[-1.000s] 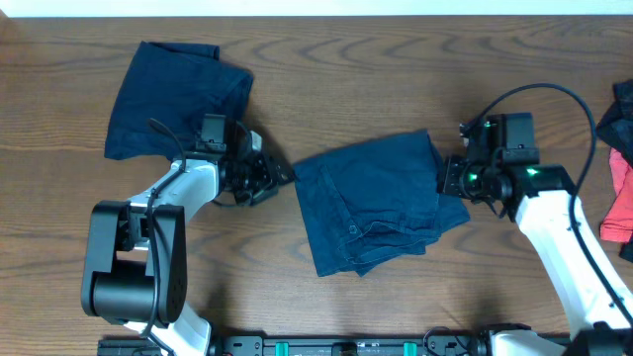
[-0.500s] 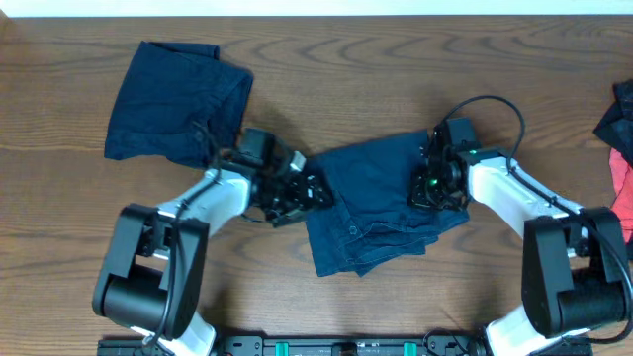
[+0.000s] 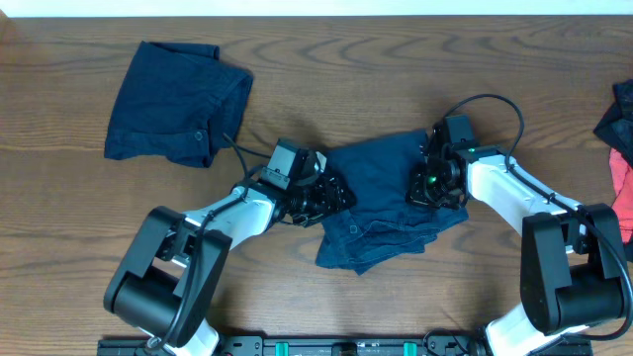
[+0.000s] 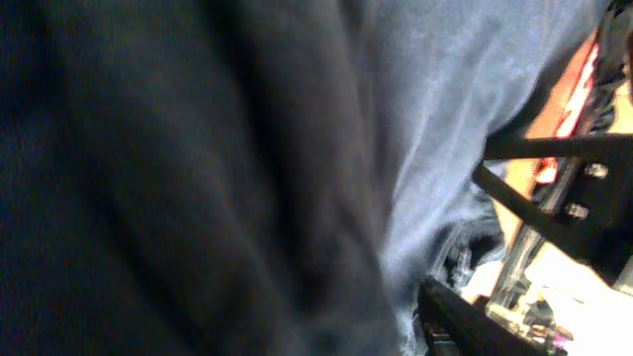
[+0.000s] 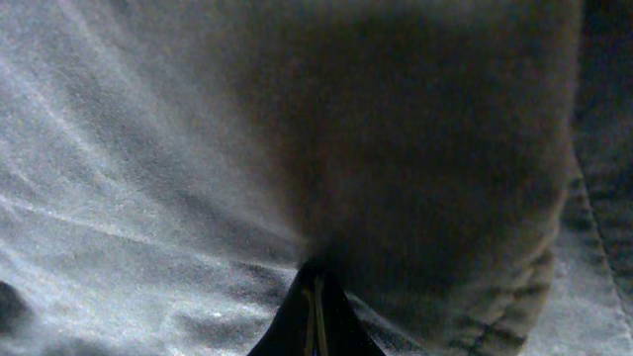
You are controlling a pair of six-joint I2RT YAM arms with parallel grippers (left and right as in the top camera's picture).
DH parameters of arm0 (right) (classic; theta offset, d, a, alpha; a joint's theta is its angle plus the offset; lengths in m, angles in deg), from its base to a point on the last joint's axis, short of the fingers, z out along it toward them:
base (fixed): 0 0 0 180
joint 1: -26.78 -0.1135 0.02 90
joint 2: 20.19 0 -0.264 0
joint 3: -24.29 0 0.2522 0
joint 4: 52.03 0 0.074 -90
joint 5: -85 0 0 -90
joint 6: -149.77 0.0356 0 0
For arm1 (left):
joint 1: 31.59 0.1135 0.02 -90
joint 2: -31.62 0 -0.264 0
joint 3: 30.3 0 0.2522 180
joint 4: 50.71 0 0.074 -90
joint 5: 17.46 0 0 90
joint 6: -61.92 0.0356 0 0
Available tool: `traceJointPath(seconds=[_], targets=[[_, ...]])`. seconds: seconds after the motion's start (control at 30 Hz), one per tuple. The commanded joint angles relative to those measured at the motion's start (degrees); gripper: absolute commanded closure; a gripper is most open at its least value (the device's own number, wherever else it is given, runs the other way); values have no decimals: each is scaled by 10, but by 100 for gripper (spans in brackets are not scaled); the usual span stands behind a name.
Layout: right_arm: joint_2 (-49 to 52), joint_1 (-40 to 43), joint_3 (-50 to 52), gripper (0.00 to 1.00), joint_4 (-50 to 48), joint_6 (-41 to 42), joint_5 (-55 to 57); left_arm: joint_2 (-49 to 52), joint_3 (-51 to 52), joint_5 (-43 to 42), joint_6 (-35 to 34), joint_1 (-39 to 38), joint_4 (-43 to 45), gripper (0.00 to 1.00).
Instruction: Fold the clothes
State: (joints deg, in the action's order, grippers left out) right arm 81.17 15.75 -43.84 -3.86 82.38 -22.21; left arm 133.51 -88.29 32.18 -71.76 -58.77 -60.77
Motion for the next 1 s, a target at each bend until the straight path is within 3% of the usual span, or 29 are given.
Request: traceJointPath(seconds=[0.0,0.1,0.23,0.37,0.47,0.63,0.77,0.97], targets=[[32,-10,9,99,-5,7,16,26,15,41,21,-14,23,65],[31,-10,9,99,-2,7,12,23,15,20,80,-16,26,94],[10,-4,9,99,13,0,2,-2,13,13,134,-9,-4,94],[-64,13,8,99,43,0,2,-74,-2,-63,158,33,-9,94],[-148,24,8,99,50,0,3,-148,-20,-117,158,96,8,94],[-271,28,8,99,39,1,3,-238,-47,-132,142,216,57,94],[-332,28,8,99,35,1,3,-241,-74,-132,116,320,99,94],[-346,28,8,99,48,1,3,-183,-75,-130,115,449,201,94]])
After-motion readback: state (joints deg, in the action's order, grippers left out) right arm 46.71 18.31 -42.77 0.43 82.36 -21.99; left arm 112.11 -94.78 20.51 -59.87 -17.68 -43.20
